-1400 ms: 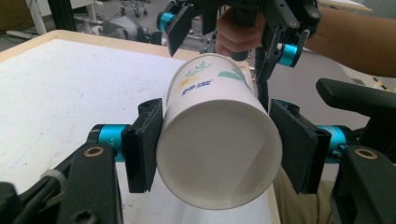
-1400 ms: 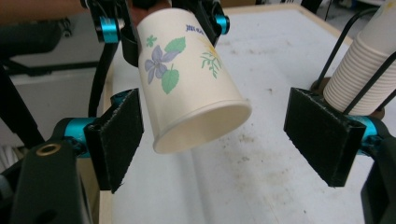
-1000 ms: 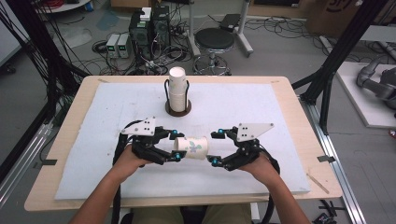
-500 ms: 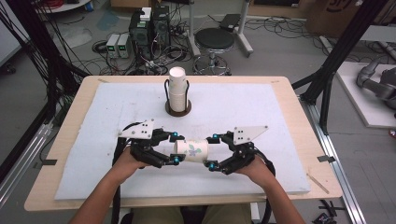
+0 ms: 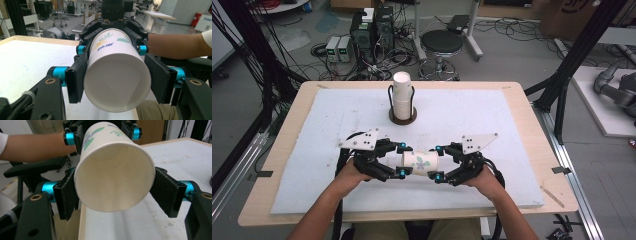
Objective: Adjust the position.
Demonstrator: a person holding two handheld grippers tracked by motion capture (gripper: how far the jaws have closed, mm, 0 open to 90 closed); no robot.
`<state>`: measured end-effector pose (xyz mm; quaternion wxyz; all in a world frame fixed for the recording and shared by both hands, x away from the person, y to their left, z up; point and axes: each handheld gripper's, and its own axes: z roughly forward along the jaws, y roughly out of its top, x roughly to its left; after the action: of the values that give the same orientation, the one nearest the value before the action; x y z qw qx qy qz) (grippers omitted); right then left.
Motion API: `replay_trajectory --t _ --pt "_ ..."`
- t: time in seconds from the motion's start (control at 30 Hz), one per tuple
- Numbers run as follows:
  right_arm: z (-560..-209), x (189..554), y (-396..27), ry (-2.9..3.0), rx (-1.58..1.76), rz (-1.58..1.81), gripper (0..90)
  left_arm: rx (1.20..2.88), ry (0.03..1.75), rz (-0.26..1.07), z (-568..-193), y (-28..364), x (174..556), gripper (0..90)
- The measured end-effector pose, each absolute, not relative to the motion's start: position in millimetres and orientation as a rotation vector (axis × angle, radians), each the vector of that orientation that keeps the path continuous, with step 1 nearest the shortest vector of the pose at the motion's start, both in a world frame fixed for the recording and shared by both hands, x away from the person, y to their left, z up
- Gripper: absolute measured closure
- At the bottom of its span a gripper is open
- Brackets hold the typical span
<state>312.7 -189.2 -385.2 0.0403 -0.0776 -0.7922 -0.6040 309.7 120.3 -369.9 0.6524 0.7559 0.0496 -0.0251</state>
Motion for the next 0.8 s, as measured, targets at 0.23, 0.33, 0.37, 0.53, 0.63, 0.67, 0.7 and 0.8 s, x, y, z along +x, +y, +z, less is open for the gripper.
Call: replay_trajectory --t 0.23,0.33,0.37,0.53,0.63,0.67,0.7,0.8 --pt "-387 315 -191 -2.382 -0.239 -1.884 33.6 1.702 0.121 -0.054 -372 122 309 37.2" --pt "-386 316 -192 -2.371 -0.242 -1.867 34.9 1.741 0.172 -0.075 -372 118 308 31.4" --pt "-385 316 -192 -2.374 -0.238 -1.86 35.3 1.753 0.191 -0.075 -372 117 308 23.2" --pt "-381 317 -193 -2.415 -0.253 -1.811 35.6 1.791 0.217 -0.066 -371 117 306 12.7" --pt "-376 319 -195 -2.447 -0.259 -1.784 35.6 1.799 0.224 -0.047 -369 120 306 12.8" --pt "-375 319 -195 -2.456 -0.26 -1.774 35.6 1.805 0.228 -0.035 -368 122 306 12.8" --pt "-373 319 -196 -2.467 -0.267 -1.76 35.6 1.81 0.234 -0.027 -367 123 307 12.8" --pt "-368 320 -196 -2.509 -0.268 -1.722 35.6 1.818 0.242 -0.013 -364 127 307 12.8"
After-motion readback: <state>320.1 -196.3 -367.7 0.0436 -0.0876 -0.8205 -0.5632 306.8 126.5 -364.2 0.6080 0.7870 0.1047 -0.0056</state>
